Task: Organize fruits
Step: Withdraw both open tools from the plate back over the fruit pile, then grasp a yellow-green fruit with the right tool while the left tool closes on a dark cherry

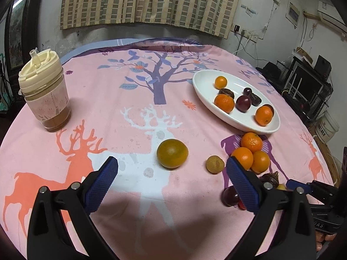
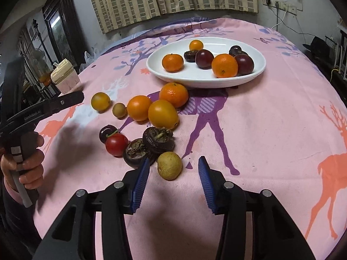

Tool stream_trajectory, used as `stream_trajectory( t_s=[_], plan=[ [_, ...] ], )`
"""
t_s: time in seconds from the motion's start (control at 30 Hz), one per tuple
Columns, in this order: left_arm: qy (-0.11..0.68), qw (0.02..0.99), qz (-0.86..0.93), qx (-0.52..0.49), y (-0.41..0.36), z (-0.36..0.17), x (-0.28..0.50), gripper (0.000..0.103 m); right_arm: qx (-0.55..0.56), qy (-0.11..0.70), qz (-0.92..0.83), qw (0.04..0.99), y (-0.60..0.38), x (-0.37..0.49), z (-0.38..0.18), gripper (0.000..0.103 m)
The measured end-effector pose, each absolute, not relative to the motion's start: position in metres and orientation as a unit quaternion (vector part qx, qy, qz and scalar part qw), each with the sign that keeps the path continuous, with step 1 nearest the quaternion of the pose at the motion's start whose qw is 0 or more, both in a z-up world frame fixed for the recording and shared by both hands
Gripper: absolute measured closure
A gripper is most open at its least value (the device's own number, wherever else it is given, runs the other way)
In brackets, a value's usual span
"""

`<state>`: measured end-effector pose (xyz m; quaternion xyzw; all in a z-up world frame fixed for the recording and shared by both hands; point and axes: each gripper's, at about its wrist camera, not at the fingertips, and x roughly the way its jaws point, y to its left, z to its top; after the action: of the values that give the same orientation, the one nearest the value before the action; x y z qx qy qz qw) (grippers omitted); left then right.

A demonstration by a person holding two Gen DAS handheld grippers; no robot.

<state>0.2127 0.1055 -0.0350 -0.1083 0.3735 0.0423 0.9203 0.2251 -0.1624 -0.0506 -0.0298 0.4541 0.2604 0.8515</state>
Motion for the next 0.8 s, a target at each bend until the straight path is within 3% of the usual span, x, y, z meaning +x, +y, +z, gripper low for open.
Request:
stream_trajectory(
  t_s=[0.1, 0.23, 0.4, 0.47, 0.53, 0.63, 0.8],
  plan=[
    [0.373, 0.921, 0.043, -0.107, 0.106, -0.035, 0.213, 0.005, -0.036, 0.468, 0.261, 0.844, -0.157, 0.227, -0.055, 0.061],
    [0.375, 0.920, 0.042, -0.106, 0.105, -0.036, 0.213, 0.005, -0.020, 0.470, 0.272, 0.839, -0.159, 0.229, -0.057, 0.078],
    [0.380, 0.921, -0.021, -0.080, 0.093, -0.036, 0.210, 0.005, 0.093, 0.463, 0.294, 0.831, -0.191, 0.240, -0.057, 0.078],
    [0.379, 0.922, -0.065, -0.046, 0.081, -0.037, 0.202, 0.015, 0.114, 0.453, 0.297, 0.833, -0.198, 0.240, -0.056, 0.078],
    [0.389, 0.916, -0.099, -0.013, 0.069, -0.042, 0.198, 0.038, 0.120, 0.452, 0.296, 0.833, -0.200, 0.240, -0.056, 0.078],
    [0.412, 0.902, -0.125, 0.006, 0.058, -0.053, 0.199, 0.057, 0.122, 0.453, 0.295, 0.832, -0.200, 0.241, -0.056, 0.078],
    [0.418, 0.897, -0.138, 0.031, 0.046, -0.059, 0.199, 0.060, 0.123, 0.450, 0.298, 0.833, -0.201, 0.241, -0.054, 0.078]
  ],
)
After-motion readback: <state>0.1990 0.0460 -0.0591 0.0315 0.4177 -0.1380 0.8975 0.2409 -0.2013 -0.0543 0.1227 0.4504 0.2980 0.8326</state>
